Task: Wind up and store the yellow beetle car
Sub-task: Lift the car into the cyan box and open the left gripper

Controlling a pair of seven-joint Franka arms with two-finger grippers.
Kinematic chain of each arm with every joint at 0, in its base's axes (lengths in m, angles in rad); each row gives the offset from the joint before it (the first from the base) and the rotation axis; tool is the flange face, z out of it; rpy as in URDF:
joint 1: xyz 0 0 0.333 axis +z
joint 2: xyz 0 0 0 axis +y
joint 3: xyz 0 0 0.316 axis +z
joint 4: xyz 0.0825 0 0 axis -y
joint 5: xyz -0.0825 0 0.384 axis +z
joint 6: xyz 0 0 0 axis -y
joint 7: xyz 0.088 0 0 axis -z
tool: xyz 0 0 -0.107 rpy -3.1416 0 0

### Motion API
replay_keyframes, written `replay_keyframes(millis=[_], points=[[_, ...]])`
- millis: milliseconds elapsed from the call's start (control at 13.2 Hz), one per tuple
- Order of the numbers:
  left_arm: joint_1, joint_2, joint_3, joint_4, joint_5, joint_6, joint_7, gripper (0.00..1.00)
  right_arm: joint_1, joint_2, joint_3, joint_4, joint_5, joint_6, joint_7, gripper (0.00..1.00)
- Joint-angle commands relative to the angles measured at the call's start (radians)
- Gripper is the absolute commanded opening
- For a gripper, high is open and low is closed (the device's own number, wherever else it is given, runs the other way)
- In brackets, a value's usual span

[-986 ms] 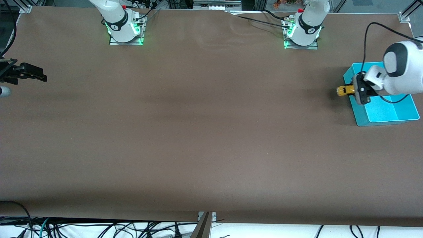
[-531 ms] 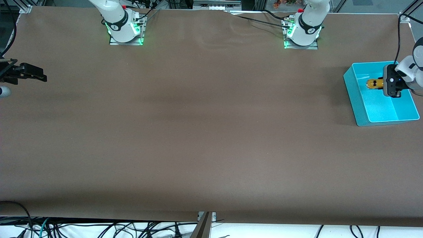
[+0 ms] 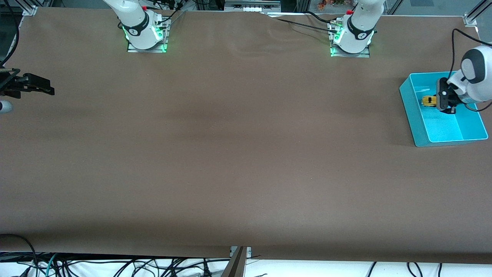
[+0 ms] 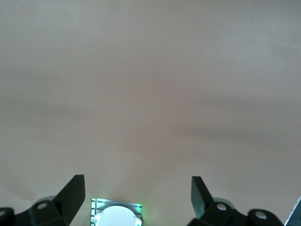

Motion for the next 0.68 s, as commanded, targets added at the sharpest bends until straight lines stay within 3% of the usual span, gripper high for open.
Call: replay_keyframes(millis=[0,227,303,379,455,606], points=[[0.014,-0.022,-0.004,-0.055,0.011,0.015,-0.003,0.00,-0.006,-0.006,0.001,-0.006,0.011,0.007,-0.010,1.00],[0.023,-0.021,0.003,-0.084,0.011,0.017,-0.052,0.00,-0.011,-0.002,-0.001,-0.006,0.011,0.007,-0.011,1.00],[0.021,-0.021,0.003,-0.086,0.013,0.017,-0.071,0.21,-0.011,-0.002,0.001,-0.006,0.011,0.007,-0.011,1.00],[0.021,-0.021,0.003,-0.087,0.019,0.017,-0.116,0.48,-0.011,-0.002,0.001,-0.006,0.011,0.007,-0.011,1.00],[0.021,-0.022,0.003,-0.088,0.025,0.012,-0.141,0.99,-0.011,-0.002,0.001,-0.006,0.011,0.007,-0.011,1.00],[0.018,-0.035,0.003,-0.086,0.025,0.003,-0.148,1.00,-0.011,-0.002,0.001,-0.006,0.012,0.007,-0.013,1.00]])
